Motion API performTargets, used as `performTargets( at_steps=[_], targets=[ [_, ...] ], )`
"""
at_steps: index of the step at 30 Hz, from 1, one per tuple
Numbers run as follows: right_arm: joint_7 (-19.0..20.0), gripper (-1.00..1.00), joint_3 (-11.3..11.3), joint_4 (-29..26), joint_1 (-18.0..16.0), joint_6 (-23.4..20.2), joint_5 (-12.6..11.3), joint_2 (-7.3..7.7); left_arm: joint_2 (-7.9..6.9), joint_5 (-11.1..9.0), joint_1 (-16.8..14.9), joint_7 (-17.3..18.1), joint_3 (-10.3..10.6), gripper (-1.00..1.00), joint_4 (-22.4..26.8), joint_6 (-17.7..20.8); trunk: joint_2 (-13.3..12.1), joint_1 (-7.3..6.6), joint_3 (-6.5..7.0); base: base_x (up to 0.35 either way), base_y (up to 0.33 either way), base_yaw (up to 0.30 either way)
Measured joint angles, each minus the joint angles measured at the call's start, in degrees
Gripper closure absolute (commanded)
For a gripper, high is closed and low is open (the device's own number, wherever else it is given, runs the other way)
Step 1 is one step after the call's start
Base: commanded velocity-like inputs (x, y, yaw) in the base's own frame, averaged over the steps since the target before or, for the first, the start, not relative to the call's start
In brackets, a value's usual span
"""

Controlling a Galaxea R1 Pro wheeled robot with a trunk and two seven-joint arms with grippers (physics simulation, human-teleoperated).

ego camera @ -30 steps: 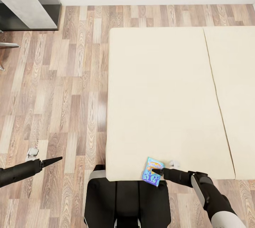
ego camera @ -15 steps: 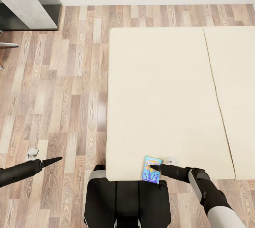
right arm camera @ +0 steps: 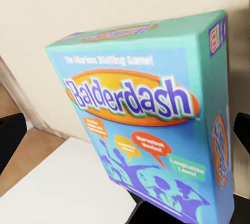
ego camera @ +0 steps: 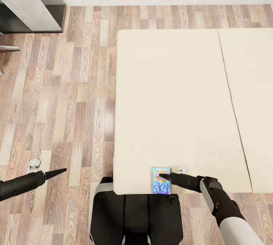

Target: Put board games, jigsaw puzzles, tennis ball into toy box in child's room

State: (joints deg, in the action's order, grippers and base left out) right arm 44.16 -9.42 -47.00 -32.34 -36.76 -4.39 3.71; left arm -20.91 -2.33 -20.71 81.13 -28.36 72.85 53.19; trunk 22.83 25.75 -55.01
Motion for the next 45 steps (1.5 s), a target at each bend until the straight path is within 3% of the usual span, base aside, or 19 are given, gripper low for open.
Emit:
performTargets(
  at_steps=[8,14,21,45],
  targets=[
    [-0.09,-1.0,0.31,0.08,-0.59,-0.01,0.01,-0.05,0.0,0.0,0.0,0.0,-0.01,-1.0,-0.02,0.0,0.0,0.0,0.0,0.0,0.0,0.0],
    [-0.18,-1.0,2.51,0.35,-0.68,-0.02,0.09,-0.77,0.0,0.0,0.0,0.0,-0.01,-1.0,-0.03,0.0,0.0,0.0,0.0,0.0,0.0,0.0],
    [-0.51,-1.0,3.61,0.68,-0.69,-0.01,0.17,-1.29,0.0,0.0,0.01,0.0,-0.01,-1.0,-0.03,0.0,0.0,0.0,0.0,0.0,0.0,0.0],
    [-1.12,-1.0,4.25,2.9,-0.61,0.06,0.17,-1.41,0.0,0.0,-0.01,0.0,0.0,-1.0,-0.02,0.0,0.0,0.0,0.0,0.0,0.0,0.0]
  ],
)
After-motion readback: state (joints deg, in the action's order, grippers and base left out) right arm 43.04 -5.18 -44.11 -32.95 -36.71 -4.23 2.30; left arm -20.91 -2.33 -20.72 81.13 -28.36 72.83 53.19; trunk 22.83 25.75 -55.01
